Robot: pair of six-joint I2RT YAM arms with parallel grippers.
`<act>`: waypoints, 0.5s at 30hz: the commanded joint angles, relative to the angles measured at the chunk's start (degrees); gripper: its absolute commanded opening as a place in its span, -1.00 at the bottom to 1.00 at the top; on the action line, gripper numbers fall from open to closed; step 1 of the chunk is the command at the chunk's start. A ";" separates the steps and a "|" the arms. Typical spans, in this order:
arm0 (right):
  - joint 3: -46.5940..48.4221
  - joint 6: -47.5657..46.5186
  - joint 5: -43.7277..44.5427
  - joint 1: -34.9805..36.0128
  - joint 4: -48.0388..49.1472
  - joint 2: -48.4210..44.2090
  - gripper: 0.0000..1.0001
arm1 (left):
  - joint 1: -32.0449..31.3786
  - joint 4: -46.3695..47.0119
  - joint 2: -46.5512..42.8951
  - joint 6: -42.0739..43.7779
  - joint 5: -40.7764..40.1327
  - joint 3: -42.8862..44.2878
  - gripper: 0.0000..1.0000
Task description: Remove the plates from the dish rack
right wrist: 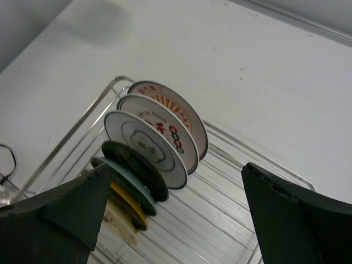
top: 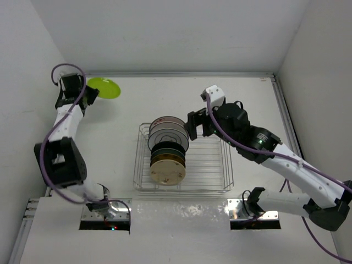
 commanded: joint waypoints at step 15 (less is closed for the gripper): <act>-9.50 -5.12 -12.79 -0.05 -3.13 -4.03 0.98 | 3.50 15.01 28.54 -0.82 1.53 8.40 -0.61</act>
